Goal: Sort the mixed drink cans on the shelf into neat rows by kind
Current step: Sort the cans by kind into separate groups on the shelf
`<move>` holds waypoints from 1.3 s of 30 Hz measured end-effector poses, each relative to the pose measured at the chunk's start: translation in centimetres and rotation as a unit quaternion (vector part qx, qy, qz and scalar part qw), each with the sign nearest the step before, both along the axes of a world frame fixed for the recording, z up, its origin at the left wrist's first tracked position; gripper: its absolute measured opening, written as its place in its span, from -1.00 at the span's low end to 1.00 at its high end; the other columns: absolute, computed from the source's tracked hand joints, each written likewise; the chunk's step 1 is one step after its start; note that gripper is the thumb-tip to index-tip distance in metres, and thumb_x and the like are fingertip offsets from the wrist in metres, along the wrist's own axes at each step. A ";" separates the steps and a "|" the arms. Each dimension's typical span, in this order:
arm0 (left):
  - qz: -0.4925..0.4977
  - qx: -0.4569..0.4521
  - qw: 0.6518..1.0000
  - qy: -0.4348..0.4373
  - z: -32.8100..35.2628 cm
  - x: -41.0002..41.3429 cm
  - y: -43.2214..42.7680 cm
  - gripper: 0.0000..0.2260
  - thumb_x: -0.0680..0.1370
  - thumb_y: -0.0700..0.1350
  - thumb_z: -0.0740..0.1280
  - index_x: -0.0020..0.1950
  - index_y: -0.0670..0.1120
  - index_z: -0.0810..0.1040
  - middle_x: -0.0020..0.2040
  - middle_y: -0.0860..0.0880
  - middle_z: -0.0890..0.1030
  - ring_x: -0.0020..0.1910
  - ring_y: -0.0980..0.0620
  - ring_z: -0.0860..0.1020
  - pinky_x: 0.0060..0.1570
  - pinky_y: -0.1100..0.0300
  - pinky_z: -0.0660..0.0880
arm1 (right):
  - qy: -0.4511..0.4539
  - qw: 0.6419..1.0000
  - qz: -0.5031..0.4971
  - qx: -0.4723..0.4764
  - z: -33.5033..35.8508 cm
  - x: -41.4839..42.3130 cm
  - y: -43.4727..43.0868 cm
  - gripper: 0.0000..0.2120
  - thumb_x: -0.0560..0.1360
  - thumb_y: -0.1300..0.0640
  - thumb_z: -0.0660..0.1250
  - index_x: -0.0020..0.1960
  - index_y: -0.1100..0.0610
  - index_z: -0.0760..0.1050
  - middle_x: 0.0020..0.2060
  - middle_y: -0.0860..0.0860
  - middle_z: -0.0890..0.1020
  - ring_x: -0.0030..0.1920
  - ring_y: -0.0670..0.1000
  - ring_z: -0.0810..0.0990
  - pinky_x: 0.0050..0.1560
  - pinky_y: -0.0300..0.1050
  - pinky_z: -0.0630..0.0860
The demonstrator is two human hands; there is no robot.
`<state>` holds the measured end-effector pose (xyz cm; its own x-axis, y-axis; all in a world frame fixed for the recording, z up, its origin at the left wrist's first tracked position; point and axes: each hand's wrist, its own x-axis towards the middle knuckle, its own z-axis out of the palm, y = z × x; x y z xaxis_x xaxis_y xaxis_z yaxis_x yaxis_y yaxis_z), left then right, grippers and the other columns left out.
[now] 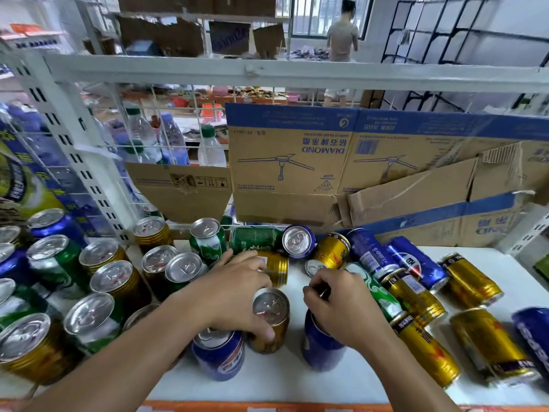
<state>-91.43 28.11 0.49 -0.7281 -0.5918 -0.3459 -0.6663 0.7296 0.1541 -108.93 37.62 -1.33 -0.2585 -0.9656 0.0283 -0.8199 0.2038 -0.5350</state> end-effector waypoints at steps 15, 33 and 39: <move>0.080 -0.054 0.985 -0.141 -0.1 -5.5 -3.9 -0.36 0.48 0.25 0.35 0.46 -0.01 0.31 0.41 -0.12 0.40 0.41 -0.18 0.33 0.41 -0.17 0.19 | 0.103 0.989 0.083 0.061 -2.2 -4.0 -10.0 -0.13 0.37 0.11 0.50 0.53 0.03 0.08 0.40 0.09 0.36 0.36 0.19 0.38 0.32 0.03 0.38; 0.063 -0.130 0.969 -0.199 -1.4 -9.7 -4.9 -0.46 0.38 0.01 0.56 0.29 -0.07 0.49 0.24 -0.08 0.54 0.24 -0.13 0.51 0.14 0.05 0.45 | -0.145 0.975 -0.015 -0.166 0.5 -6.1 -8.8 -0.51 0.22 -0.02 0.60 0.05 -0.11 0.45 -0.17 -0.27 0.56 -0.16 -0.28 0.52 -0.26 -0.49 0.36; 0.125 -0.121 0.982 -0.078 0.7 -7.2 -5.7 -0.57 0.32 0.15 0.51 0.03 -0.07 0.51 -0.02 -0.02 0.60 -0.07 -0.07 0.58 -0.08 0.07 0.57 | -0.159 0.975 0.018 -0.156 1.6 -7.0 -7.4 -0.55 0.24 -0.08 0.58 0.05 -0.11 0.47 -0.14 -0.27 0.58 -0.12 -0.31 0.53 -0.27 -0.48 0.40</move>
<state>-98.67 22.36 1.14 -0.4992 -0.8236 -0.2692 -0.8306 0.5434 -0.1221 -115.90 30.18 0.25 -0.2679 -0.9315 0.2459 -0.6069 -0.0351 -0.7940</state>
